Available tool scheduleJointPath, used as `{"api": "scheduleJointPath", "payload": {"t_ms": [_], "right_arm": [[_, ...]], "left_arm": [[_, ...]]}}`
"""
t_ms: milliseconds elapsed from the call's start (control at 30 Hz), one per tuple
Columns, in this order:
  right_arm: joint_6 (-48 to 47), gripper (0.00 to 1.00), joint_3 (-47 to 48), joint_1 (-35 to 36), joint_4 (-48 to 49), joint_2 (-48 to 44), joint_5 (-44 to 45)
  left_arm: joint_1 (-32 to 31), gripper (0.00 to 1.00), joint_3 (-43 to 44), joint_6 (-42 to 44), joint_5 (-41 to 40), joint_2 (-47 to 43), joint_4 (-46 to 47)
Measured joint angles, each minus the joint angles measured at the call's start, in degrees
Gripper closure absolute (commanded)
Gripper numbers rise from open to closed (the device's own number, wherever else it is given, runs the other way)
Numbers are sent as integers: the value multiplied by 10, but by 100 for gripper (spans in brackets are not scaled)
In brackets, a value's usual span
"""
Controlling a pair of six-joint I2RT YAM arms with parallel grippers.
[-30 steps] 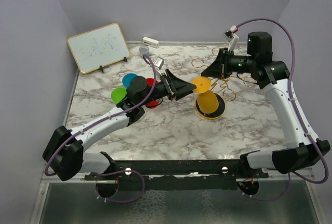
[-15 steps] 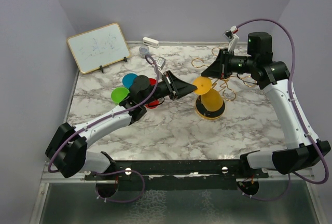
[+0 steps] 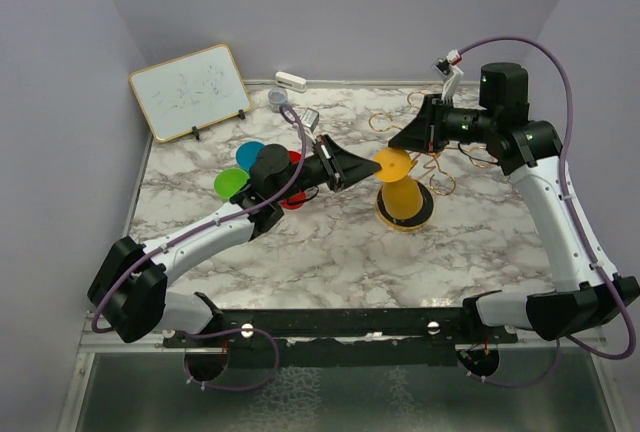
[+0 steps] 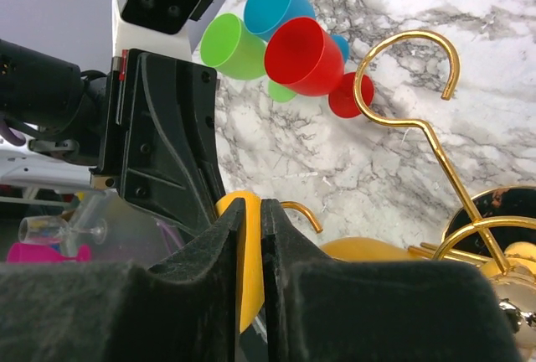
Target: Take the wine glass off the wine glass rack
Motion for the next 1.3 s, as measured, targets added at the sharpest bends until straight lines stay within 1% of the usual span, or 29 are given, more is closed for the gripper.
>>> {"api": "scheduleJointPath", "payload": {"t_ms": [33,133,267,400,533,667,833,1300], "right_arm": [[0,77,0,0,0,-1,1],[0,72,0,0,1,-4,11],[7,71,11,0,5,-11,48],[18,71,28,0,21,-33,85],[24,71,47,0,35,-65,119],[28,69,50,0,43,-85,139],[30,69,49,0,43,-86,146],[41,69,30,0,57,-99,154]], "left_arm": [[0,100,1,0,-1,0,-1],[0,100,7,2,-4,0,-10],[-1,100,43,23,-12,0,-52],[-1,100,113,70,-27,1,-133],[-1,100,191,139,-60,7,-231],[1,100,221,175,-81,22,-286],[1,100,231,190,-82,43,-308],[1,100,235,188,-90,68,-307]]}}
